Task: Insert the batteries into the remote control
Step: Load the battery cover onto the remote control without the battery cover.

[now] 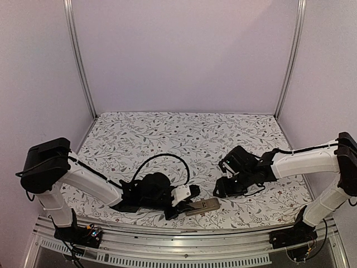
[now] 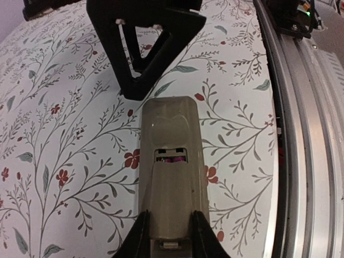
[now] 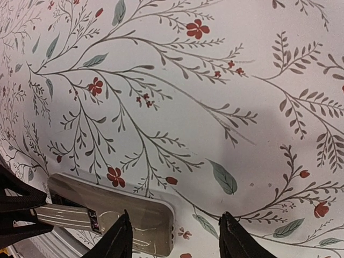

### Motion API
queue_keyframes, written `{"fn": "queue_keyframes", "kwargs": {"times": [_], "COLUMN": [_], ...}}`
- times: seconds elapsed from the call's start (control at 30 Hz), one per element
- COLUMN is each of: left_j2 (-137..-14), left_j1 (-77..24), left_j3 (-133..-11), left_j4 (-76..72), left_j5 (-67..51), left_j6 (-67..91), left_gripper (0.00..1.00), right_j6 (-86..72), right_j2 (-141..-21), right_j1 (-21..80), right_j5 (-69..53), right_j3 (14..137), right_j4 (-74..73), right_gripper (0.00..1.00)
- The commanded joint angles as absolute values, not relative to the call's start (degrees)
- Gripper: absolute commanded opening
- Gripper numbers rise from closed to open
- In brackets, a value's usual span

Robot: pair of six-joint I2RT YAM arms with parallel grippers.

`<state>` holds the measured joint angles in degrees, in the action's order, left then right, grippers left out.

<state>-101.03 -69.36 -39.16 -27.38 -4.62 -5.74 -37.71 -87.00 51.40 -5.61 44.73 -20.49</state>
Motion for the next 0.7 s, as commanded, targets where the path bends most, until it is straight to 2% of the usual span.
{"fn": "queue_keyframes", "kwargs": {"times": [0.0, 0.3, 0.67], "left_j2": [-102.2, -98.7, -100.5], "left_j1": [-70.0, -70.0, -70.0], "left_j3": [-39.8, -35.4, -36.8], "left_j4": [-28.4, -34.4, -35.2], "left_j5": [-4.4, -4.3, -5.0], "left_j6": [-5.3, -4.5, -4.5], "left_gripper": [0.04, 0.02, 0.02], "right_j6": [-37.8, -37.6, -37.4], "right_j2": [-88.1, -88.5, -88.8], "right_j1": [51.9, 52.1, 52.1], "right_j5": [-6.6, -6.5, -6.6], "right_j3": [45.7, 45.8, 45.6], "right_j4": [-19.5, -19.4, -19.4], "right_gripper": [0.53, 0.52, 0.51]}}
